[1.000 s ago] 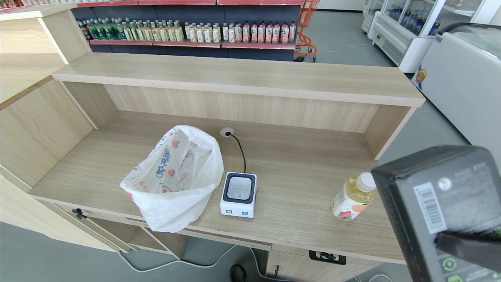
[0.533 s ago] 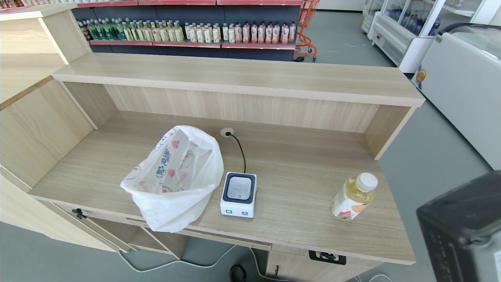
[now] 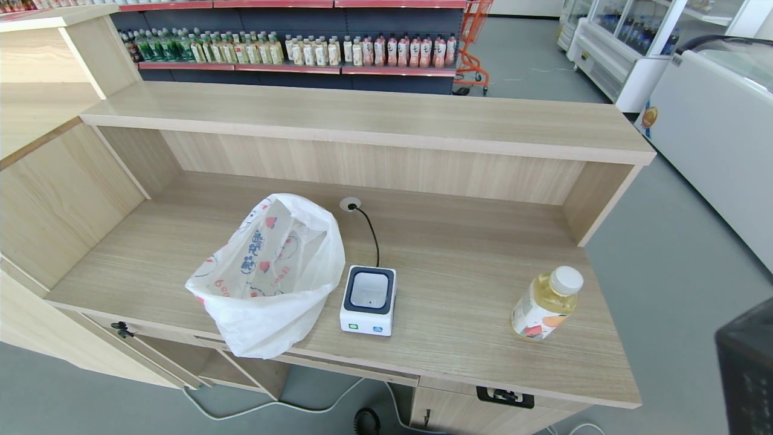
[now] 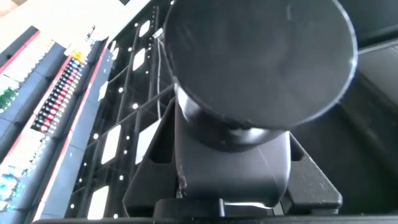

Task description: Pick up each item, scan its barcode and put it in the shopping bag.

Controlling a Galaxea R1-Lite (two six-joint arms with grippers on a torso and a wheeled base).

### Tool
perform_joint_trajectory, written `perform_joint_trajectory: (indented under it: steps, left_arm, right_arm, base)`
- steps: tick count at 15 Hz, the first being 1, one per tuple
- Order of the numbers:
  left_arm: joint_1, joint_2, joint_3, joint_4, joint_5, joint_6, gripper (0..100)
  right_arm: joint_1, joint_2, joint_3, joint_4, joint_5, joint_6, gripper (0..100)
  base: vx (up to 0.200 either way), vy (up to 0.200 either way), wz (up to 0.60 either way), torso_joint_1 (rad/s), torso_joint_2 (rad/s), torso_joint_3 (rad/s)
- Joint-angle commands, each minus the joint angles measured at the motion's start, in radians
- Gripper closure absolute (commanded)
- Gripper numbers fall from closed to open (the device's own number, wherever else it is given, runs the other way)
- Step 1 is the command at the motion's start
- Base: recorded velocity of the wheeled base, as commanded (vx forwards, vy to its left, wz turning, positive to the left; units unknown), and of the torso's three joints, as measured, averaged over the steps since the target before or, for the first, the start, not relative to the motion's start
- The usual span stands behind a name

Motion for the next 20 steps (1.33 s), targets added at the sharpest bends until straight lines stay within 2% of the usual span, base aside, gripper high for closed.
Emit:
perform_joint_trajectory:
  steps: [1,14,16,17,18,19,20]
  left_arm:
    - [0.0,0.002,0.0,0.0,0.0,0.0,0]
    - [0.0,0.002,0.0,0.0,0.0,0.0,0]
    - [0.0,0.002,0.0,0.0,0.0,0.0,0]
    - [0.0,0.002,0.0,0.0,0.0,0.0,0]
    - [0.0,0.002,0.0,0.0,0.0,0.0,0]
    - [0.0,0.002,0.0,0.0,0.0,0.0,0]
    - [0.0,0.002,0.0,0.0,0.0,0.0,0]
  right_arm:
    - [-0.01,-0.032,0.001,0.0,0.011,0.011,100]
    - [-0.011,-0.079,0.005,0.044,0.04,0.029,100]
    - [-0.036,-0.078,0.004,0.05,0.038,0.061,100]
    - [-0.069,-0.062,-0.002,0.079,0.019,0.167,100]
    - [-0.128,-0.036,-0.01,0.122,-0.07,0.298,100]
    - [-0.194,-0.015,-0.013,0.24,-0.219,0.532,100]
    - [-0.215,-0.005,-0.021,0.323,-0.268,0.647,100]
  base:
    - [0.0,0.0,0.0,0.0,0.0,0.0]
    - [0.0,0.0,0.0,0.0,0.0,0.0]
    - [0.0,0.0,0.0,0.0,0.0,0.0]
    - [0.0,0.0,0.0,0.0,0.0,0.0]
    - [0.0,0.0,0.0,0.0,0.0,0.0]
    - [0.0,0.0,0.0,0.0,0.0,0.0]
    - [0.0,0.0,0.0,0.0,0.0,0.0]
